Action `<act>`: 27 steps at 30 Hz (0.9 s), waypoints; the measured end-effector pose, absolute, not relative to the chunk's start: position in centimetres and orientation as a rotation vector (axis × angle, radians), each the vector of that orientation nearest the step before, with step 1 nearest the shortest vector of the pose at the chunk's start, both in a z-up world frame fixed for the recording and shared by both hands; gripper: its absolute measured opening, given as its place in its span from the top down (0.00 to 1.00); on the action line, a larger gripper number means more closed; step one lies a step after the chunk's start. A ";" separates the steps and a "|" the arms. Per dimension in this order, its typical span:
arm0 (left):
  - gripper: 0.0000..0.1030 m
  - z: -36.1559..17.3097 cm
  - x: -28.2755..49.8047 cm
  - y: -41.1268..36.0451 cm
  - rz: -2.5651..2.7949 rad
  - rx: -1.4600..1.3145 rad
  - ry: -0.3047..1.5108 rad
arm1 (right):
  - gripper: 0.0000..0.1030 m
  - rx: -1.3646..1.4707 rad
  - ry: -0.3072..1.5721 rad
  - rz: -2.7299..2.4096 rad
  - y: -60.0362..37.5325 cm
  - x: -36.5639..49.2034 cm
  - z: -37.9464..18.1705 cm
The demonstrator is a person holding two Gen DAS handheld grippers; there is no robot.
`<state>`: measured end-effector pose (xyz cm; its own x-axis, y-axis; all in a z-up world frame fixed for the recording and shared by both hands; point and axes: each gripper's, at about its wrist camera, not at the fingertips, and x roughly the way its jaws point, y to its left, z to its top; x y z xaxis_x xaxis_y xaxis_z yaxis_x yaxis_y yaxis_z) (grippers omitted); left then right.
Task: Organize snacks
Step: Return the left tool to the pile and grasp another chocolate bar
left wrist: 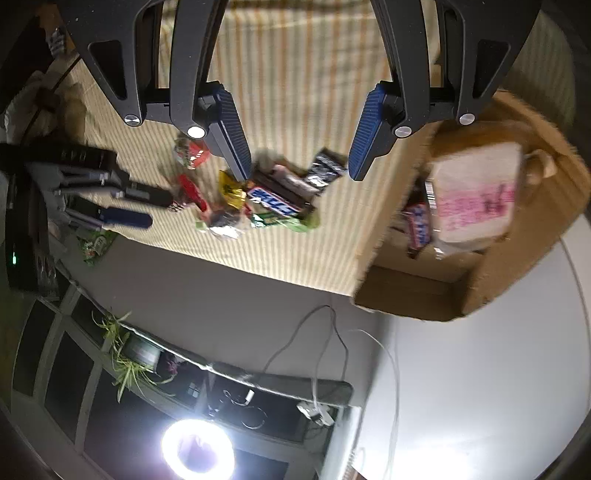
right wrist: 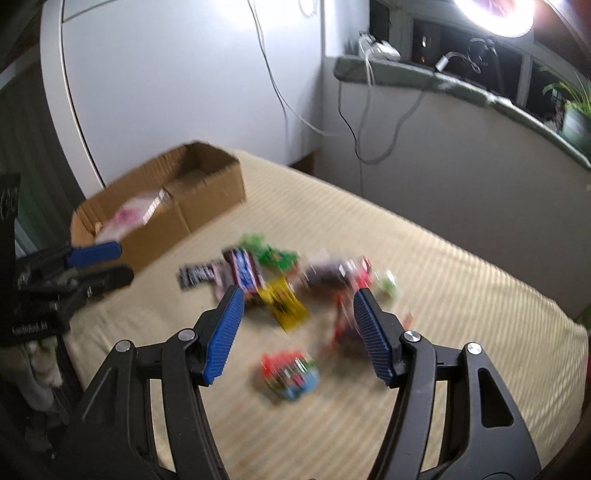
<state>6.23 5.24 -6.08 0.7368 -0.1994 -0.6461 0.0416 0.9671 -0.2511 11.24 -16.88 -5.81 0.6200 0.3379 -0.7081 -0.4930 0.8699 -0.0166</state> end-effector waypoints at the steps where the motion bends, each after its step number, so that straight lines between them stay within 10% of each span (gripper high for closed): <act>1: 0.48 -6.2 6.4 4.9 -0.141 -0.228 0.738 | 0.37 -0.219 0.780 0.479 -17.3 11.1 -6.4; 27: 0.50 -11.0 16.1 2.2 -0.131 -0.290 0.918 | 0.46 -0.245 0.900 0.537 -16.2 10.8 -12.7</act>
